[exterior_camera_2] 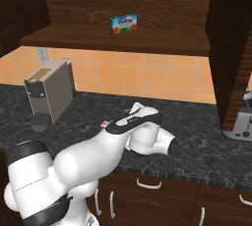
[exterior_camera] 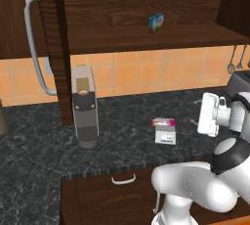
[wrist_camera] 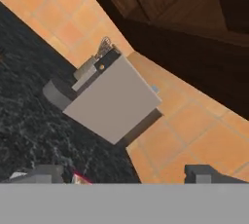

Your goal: Pick the bar and place it on the digital scale for weighing, and close the cabinet.

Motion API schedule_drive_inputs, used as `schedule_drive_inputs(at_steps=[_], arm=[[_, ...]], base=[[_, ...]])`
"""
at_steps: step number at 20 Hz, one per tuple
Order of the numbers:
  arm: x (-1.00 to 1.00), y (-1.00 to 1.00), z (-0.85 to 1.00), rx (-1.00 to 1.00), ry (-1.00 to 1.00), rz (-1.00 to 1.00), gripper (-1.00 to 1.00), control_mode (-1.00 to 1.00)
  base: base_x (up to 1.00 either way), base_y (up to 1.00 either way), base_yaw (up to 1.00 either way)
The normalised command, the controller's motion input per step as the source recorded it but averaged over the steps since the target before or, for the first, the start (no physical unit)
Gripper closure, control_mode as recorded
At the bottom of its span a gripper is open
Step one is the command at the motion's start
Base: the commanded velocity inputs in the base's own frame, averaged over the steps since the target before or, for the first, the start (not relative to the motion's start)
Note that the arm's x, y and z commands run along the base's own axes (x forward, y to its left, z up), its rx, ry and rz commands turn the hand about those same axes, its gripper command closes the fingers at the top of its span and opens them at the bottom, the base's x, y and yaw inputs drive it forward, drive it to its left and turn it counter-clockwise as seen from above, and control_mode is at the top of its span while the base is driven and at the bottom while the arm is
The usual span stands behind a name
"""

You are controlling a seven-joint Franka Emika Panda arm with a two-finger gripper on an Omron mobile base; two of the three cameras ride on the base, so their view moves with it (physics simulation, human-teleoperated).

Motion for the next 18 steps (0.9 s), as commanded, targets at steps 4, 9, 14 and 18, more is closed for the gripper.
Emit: schedule_drive_inputs(at_steps=[4,9,14,18], arm=[[-0.42,-0.80,0.64,0.35,-0.41,0.00,-1.00,-1.00],[-0.50,-0.83,0.57,0.27,-0.43,-0.09,-1.00,-1.00],[-0.50,-0.84,0.69,0.26,-0.34,-0.15,-1.00,-1.00],[-0.40,-0.65,0.64,0.20,-0.36,-0.15,-1.00,-1.00]], base=[[0.00,0.00,0.00],[0.00,0.00,0.00],[0.00,0.00,0.00],[0.00,0.00,0.00]])
